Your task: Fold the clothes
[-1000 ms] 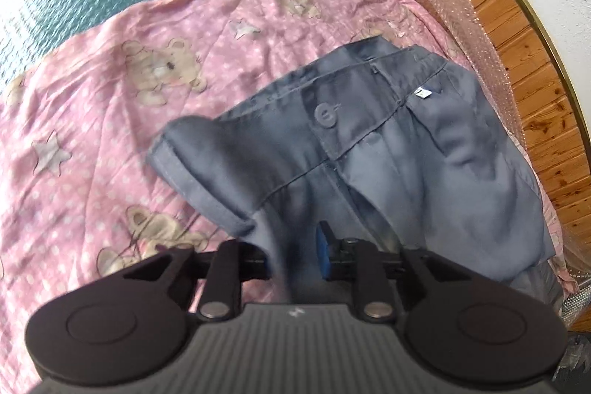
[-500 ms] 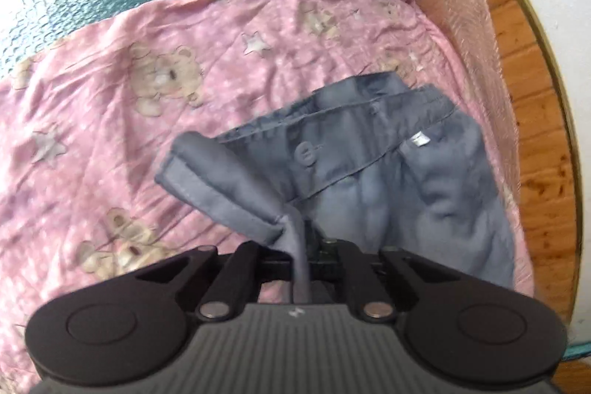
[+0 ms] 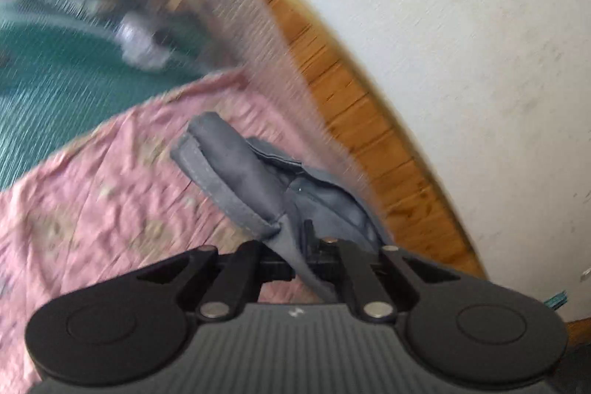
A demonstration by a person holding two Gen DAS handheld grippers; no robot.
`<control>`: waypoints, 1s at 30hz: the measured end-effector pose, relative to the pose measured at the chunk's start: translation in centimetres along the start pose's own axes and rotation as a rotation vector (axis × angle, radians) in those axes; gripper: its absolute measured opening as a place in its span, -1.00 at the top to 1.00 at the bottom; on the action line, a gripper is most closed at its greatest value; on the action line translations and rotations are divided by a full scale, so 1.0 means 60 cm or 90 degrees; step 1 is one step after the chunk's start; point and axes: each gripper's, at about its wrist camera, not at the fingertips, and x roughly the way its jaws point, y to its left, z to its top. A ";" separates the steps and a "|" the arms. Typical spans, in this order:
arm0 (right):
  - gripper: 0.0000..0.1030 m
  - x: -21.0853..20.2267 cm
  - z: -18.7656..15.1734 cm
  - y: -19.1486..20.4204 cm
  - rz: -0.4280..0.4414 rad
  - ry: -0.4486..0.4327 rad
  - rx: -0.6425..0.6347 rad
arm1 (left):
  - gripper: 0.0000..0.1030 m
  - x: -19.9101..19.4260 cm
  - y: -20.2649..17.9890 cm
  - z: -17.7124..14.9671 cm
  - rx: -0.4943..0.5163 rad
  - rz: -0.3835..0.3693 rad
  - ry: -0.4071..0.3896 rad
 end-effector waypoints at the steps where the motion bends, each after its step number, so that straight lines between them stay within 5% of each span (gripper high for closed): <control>1: 1.00 0.023 -0.024 -0.033 -0.047 0.028 -0.006 | 0.94 0.027 0.029 -0.033 0.004 0.041 0.032; 5: 1.00 0.103 -0.109 -0.130 -0.214 0.118 -0.044 | 0.86 0.122 0.122 -0.135 0.013 0.198 0.110; 9: 1.00 0.114 -0.127 -0.162 -0.264 0.136 -0.078 | 0.78 0.110 0.132 -0.142 -0.014 0.225 0.082; 11: 0.97 0.110 -0.117 -0.159 -0.277 0.137 -0.117 | 0.46 0.081 0.131 -0.135 0.004 0.254 0.068; 13: 0.74 0.108 -0.105 -0.160 -0.295 0.142 -0.143 | 0.10 0.051 0.135 -0.127 0.007 0.279 0.050; 14: 0.37 0.106 -0.097 -0.159 -0.315 0.139 -0.148 | 0.08 0.034 0.142 -0.121 -0.010 0.285 0.037; 15: 0.22 0.095 -0.087 -0.156 -0.344 0.120 -0.153 | 0.09 0.017 0.150 -0.115 -0.028 0.292 0.025; 18: 0.16 0.047 -0.060 -0.134 -0.401 0.041 -0.161 | 0.09 -0.024 0.145 -0.104 -0.063 0.263 -0.010; 20: 0.16 0.037 -0.061 -0.083 -0.343 0.036 -0.187 | 0.09 -0.038 0.124 -0.099 -0.073 0.222 -0.022; 23: 0.15 0.074 -0.108 0.042 -0.205 0.111 -0.325 | 0.05 0.005 0.072 -0.098 -0.056 0.163 0.012; 27: -0.05 0.143 -0.269 0.245 0.016 0.263 -0.594 | 0.04 0.096 -0.001 -0.117 -0.033 0.128 0.091; 30: -0.24 0.168 -0.408 0.365 0.169 0.359 -0.741 | 0.04 0.130 -0.042 -0.129 0.016 0.135 0.100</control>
